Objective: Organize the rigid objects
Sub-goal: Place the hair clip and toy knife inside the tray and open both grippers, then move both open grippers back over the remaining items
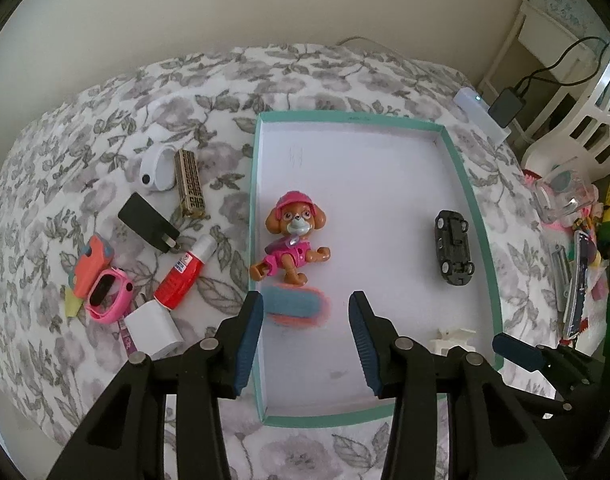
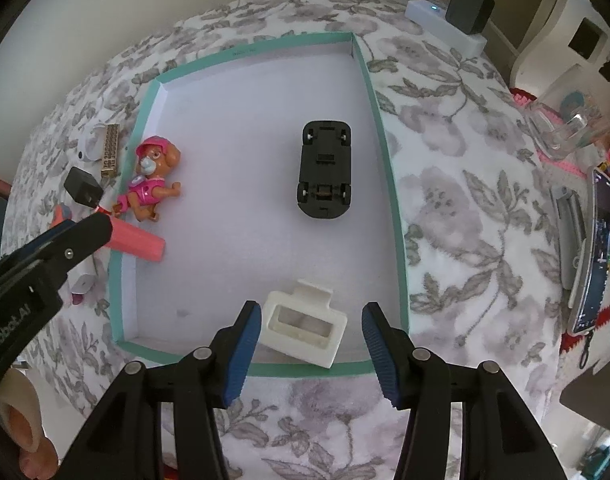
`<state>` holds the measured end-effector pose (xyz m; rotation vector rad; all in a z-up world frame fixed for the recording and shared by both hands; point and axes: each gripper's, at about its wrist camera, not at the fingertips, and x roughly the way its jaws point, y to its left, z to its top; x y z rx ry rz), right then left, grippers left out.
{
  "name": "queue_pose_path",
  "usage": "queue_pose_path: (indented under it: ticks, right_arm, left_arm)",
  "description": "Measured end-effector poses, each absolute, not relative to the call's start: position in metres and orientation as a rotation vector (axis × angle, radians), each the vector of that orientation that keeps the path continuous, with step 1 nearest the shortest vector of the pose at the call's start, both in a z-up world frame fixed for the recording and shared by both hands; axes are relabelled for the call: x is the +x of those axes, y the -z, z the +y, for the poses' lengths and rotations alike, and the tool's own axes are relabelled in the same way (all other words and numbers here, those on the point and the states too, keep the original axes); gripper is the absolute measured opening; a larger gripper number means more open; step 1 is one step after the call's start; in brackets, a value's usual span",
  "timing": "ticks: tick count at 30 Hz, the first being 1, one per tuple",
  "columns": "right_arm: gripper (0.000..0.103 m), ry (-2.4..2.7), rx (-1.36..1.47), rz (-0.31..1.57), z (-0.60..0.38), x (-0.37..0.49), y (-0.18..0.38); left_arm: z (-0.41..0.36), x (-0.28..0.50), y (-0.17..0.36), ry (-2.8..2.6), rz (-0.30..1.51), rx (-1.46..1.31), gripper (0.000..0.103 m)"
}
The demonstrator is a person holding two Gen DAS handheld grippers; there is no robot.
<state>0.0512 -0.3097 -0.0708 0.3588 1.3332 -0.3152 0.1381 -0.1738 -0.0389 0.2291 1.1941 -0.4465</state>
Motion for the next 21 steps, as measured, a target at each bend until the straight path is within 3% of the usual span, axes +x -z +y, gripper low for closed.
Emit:
queue_pose_path:
  ticks: [5, 7, 10, 21]
  right_arm:
    - [0.057, 0.317, 0.356, 1.326, -0.308, 0.049, 0.065]
    - [0.057, 0.314, 0.355, 1.321, -0.309, 0.047, 0.061]
    - [0.069, 0.311, 0.351, 1.307, -0.307, 0.046, 0.057]
    - [0.09, 0.307, 0.324, 1.27, -0.295, 0.045, 0.044]
  left_arm:
    - [-0.171, 0.137, 0.031, 0.446, 1.177, 0.233, 0.049]
    - [-0.169, 0.136, 0.028, 0.446, 1.17, 0.231, 0.06]
    - [-0.163, 0.137, 0.024, 0.432, 1.165, 0.22, 0.077]
    - [-0.134, 0.141, 0.021, 0.382, 1.155, 0.167, 0.095]
